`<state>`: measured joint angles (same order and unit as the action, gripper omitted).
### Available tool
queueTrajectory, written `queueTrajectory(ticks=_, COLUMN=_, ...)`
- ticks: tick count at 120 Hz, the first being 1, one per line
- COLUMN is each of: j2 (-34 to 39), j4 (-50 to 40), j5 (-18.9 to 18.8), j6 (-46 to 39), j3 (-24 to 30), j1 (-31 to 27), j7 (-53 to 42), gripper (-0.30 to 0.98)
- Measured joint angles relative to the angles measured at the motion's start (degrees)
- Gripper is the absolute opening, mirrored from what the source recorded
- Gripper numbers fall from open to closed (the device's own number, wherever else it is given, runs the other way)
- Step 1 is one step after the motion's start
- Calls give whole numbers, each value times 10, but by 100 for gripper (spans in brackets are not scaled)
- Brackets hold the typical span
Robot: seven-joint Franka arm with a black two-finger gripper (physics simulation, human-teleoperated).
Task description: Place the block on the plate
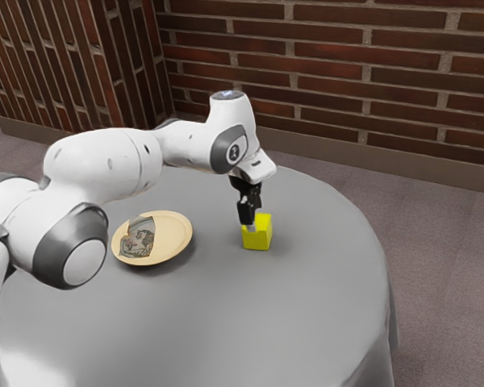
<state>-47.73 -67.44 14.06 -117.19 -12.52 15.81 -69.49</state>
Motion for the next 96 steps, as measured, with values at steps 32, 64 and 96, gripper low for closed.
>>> queueTrajectory(ticks=32, j2=-17, j4=-1, j5=6, j6=-18, j3=0, j1=0, j7=-7, gripper=69)
queueTrajectory(ticks=64, j2=-33, j4=-6, j5=10, j6=-28, j3=0, j1=-2, j7=-11, gripper=69)
queueTrajectory(ticks=96, j2=-34, j4=-8, j5=13, j6=-33, j3=-1, j1=-1, j7=-12, gripper=41)
